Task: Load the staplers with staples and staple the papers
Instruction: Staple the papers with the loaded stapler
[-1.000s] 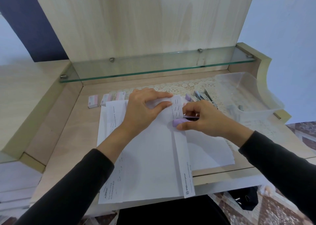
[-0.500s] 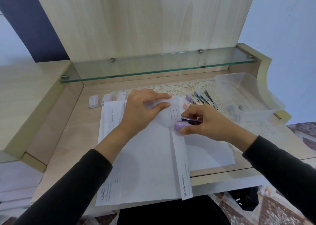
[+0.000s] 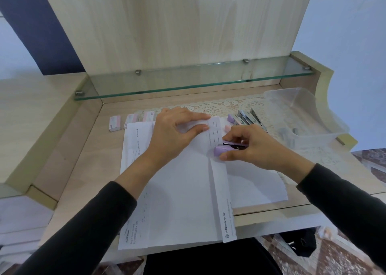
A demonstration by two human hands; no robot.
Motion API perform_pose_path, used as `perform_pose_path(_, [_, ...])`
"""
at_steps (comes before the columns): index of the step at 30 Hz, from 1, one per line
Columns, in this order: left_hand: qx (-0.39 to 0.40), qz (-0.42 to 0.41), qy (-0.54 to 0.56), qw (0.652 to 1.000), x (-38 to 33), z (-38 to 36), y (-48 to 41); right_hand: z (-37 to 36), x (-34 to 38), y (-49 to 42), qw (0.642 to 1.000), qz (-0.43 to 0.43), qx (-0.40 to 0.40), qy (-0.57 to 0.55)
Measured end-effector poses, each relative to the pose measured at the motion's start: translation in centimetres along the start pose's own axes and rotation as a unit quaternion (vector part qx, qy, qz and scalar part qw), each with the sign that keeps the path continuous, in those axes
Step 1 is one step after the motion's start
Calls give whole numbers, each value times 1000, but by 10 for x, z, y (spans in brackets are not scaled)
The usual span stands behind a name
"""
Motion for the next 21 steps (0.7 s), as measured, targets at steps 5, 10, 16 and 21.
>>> perform_pose_path(5, [4,-1,8,1000,0,0,-1,0,0,-2,1000,-2,-3,0])
perform_pose_path(10, [10,-9,10,1000,-1,2,-2,1,1,-2,1000,2,-3,-3])
perform_pose_path(16, [17,-10,8,1000,-1,-1,0,-1,3,0,999,18,-22,30])
perform_pose_path(21, [21,-10,5,1000,-2,-2,-1,-1,2,3,999,15,-42,15])
Point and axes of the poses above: each hand's wrist, its own y-axis away from the middle knuckle, its own z-axis out of the back of the hand, x = y × z, the point moved 1 cm from there along -y, towards the middle knuckle, and after that the axes turned 5 degrees about y, right-handed, at the moved point
